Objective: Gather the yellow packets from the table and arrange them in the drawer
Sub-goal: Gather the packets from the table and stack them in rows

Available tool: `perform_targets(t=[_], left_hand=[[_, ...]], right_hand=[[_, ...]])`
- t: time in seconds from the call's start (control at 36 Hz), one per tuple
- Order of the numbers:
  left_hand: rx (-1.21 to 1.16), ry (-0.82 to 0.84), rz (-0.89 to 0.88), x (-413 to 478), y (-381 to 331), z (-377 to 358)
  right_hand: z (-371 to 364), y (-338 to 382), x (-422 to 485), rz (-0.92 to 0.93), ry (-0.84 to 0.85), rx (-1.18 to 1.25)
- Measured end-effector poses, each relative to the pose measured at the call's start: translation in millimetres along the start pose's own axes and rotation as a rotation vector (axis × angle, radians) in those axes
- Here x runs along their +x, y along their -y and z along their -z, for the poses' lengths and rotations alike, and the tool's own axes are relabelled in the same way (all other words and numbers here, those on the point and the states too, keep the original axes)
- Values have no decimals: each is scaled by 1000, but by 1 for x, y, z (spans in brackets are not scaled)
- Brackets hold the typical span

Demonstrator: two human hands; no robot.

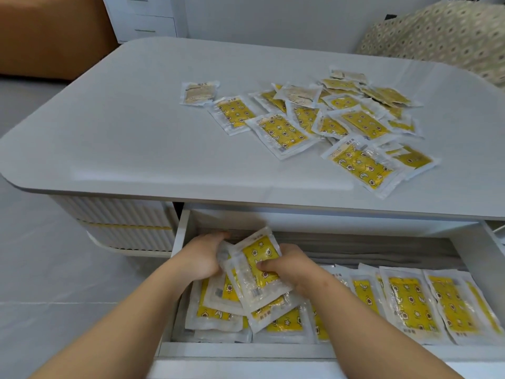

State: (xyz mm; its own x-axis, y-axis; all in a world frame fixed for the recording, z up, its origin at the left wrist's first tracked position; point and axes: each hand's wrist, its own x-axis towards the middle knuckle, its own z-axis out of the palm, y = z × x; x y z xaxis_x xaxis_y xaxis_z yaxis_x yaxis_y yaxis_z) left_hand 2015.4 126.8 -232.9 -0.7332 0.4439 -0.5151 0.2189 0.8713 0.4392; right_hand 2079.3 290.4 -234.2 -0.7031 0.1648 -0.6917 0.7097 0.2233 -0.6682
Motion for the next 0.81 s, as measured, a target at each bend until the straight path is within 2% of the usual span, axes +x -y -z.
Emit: perform_targets(t=[0.14,0.31,0.44,0.61,0.81], left_hand=[[161,88,40,-1,-1,-4],[309,185,55,-2,-3,-7],[340,210,51,-2,-4,-7],[552,204,15,-8,-11,-7],[410,342,-1,-9,-17,-13]], right_hand=[[4,1,-2,4,-28,-132],[13,-6,-7,34,27,-377],[29,-14,-10,22,-5,-445],[34,-17,-8,-15,-39,-477],[30,-20,-5,17,-34,-524]])
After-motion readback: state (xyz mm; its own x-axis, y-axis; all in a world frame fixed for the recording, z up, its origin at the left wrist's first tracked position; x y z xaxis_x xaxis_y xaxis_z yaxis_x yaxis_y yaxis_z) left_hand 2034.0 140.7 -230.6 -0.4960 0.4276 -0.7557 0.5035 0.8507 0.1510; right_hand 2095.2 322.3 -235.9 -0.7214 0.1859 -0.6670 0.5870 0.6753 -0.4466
